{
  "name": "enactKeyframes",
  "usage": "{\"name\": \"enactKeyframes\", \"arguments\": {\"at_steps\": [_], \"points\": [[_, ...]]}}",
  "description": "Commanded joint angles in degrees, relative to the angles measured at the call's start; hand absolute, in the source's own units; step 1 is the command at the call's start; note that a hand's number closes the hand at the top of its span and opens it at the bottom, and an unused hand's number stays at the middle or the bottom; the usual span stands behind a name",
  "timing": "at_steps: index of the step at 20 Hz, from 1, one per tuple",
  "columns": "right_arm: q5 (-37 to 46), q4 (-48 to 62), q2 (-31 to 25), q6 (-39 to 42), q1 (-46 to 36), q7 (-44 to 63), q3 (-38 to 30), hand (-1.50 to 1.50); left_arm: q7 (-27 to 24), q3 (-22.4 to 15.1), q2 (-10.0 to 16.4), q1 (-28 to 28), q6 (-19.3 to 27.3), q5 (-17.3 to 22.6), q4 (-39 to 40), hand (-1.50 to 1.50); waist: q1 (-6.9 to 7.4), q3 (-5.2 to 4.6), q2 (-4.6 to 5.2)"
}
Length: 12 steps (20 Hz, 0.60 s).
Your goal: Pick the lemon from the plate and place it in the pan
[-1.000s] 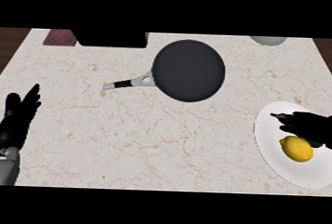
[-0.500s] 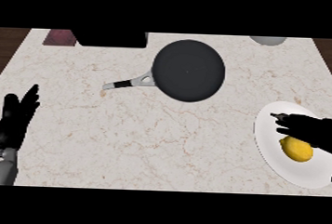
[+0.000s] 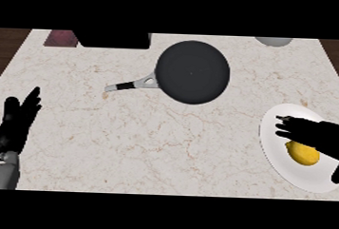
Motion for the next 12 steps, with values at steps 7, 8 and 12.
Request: {"name": "enactKeyframes", "arguments": {"at_steps": [7, 8, 12], "points": [[6.83, 6.51, 4.57, -0.17, -4.35, 0.0, -2.42, -1.5, 5.14, 0.91, -0.63, -2.42, -0.89, -1.54, -3.04, 0.0, -0.02, 0.01, 0.01], [8.54, 7.72, 5.35, -3.77, -3.01, -2.28, -0.97, 1.5, 5.32, 0.71, -0.65, -0.64, -1.37, -1.72, -5.02, 0.0, 0.06, 0.02, 0.0], [8.56, 8.46, 3.99, -12.56, -3.89, -6.16, -3.02, 1.5, 4.4, 0.83, -0.68, -0.43, -1.69, -1.49, -4.25, 0.0, 0.1, 0.04, -0.01]]}}
